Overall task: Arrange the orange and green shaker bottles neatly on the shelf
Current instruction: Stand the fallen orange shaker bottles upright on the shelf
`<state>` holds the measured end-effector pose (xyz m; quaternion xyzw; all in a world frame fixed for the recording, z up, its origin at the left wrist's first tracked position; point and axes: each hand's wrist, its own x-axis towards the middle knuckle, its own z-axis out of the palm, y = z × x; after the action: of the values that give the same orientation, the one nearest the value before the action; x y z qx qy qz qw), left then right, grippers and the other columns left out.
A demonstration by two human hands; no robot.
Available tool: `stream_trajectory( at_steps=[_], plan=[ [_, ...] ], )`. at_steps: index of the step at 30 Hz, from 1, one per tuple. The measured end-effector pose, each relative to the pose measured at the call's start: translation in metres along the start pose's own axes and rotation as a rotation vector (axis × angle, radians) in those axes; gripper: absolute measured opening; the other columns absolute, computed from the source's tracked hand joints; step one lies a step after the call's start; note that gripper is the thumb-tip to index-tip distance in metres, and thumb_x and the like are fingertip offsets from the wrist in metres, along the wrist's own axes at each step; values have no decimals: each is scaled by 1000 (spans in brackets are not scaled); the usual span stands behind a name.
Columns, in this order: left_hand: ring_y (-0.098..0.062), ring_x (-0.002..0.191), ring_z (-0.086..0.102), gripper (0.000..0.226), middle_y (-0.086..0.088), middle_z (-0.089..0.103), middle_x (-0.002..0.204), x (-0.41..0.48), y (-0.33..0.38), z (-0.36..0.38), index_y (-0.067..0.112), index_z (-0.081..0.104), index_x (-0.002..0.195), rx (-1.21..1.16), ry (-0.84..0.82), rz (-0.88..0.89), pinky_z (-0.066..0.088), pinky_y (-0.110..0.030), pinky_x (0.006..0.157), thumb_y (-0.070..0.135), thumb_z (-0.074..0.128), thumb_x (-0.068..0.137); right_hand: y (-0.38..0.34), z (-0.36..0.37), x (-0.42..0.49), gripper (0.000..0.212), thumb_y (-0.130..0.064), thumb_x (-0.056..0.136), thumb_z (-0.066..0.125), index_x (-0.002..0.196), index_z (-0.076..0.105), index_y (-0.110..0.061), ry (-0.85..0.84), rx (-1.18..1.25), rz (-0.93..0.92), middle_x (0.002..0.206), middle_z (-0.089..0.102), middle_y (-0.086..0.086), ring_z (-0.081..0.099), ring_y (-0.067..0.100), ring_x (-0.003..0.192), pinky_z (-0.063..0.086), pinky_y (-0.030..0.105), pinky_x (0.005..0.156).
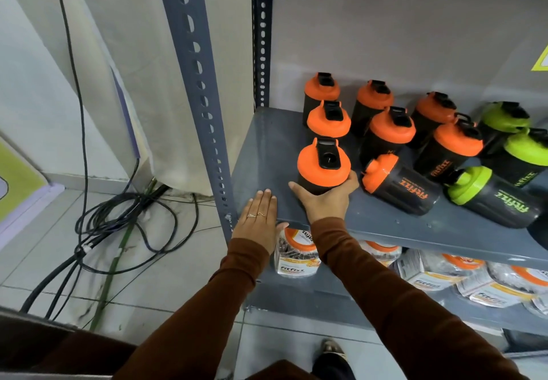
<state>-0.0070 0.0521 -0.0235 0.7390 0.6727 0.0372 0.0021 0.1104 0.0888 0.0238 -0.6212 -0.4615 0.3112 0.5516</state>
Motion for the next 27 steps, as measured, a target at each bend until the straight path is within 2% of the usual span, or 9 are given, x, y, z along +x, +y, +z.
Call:
stream_trajectory(
  at_steps=[5, 7, 9, 11, 13, 17, 21, 25, 27],
  plan=[
    [-25, 143, 3, 62, -12, 6, 155, 0, 0, 2, 7, 5, 143, -9, 12, 6, 1, -35, 115, 42, 24, 96, 6, -3, -4, 105, -11, 52, 88, 132, 18, -8, -55, 59, -41, 132, 41, 17, 42, 14, 109, 32, 9, 89],
    [-27, 141, 16, 62, -15, 18, 152, -1, -1, 3, 3, 17, 141, -34, 42, 7, 10, -37, 115, 40, 35, 94, 9, -9, -5, 115, -17, 52, 89, 136, 11, -9, -125, 66, -69, 140, 31, 15, 36, 15, 121, 29, 17, 99],
    [-33, 126, 45, 61, -21, 48, 135, -1, -1, 4, -2, 45, 128, -52, 114, 23, 34, -42, 105, 36, 60, 82, 13, -17, -8, 121, -36, 52, 84, 139, 3, -13, -188, 83, -116, 145, 21, 6, 26, 16, 132, 22, 24, 107],
    [-32, 106, 62, 60, -19, 65, 114, 1, -1, 8, -1, 61, 110, -10, 149, 19, 49, -45, 87, 36, 76, 65, 15, -29, -10, 107, -54, 59, 68, 139, 4, -19, -169, 71, -219, 143, 18, 0, 20, 16, 137, 19, 32, 113],
    [-31, 101, 65, 60, -19, 68, 109, 1, -1, 9, -1, 63, 106, -1, 174, 9, 51, -47, 82, 35, 79, 60, 20, -45, -1, 95, -60, 68, 58, 139, 12, -17, -102, -23, -372, 145, 22, 6, 19, 24, 139, 14, 44, 117],
    [-34, 105, 62, 61, -21, 65, 113, 0, 6, 12, -3, 60, 110, -23, 201, -24, 48, -50, 87, 33, 78, 64, 16, -81, 38, 92, -42, 61, 58, 134, 25, 2, 66, -489, -582, 142, 33, 25, 14, 33, 138, -5, 48, 113],
    [-37, 109, 59, 60, -23, 62, 117, -1, 14, 13, -4, 57, 114, -54, 176, -90, 45, -51, 92, 40, 67, 74, 9, -98, 67, 105, -29, 54, 76, 138, 20, 0, 51, -946, -441, 147, 26, 22, 12, 39, 140, -6, 62, 108],
    [-39, 108, 59, 60, -24, 63, 116, 0, 16, 15, -5, 57, 113, -49, 156, -102, 45, -53, 90, 44, 54, 78, 19, -108, 78, 109, -21, 56, 80, 140, 13, -5, -13, -1111, -288, 142, 34, 20, 26, 36, 133, 6, 61, 111],
    [-40, 111, 57, 59, -26, 60, 118, 1, 17, 17, -6, 56, 115, -67, 166, -112, 42, -53, 94, 38, 64, 77, 23, -112, 77, 102, -14, 56, 78, 138, 18, -2, 11, -1111, -330, 134, 42, 21, 36, 37, 126, 15, 58, 110]
  ],
)
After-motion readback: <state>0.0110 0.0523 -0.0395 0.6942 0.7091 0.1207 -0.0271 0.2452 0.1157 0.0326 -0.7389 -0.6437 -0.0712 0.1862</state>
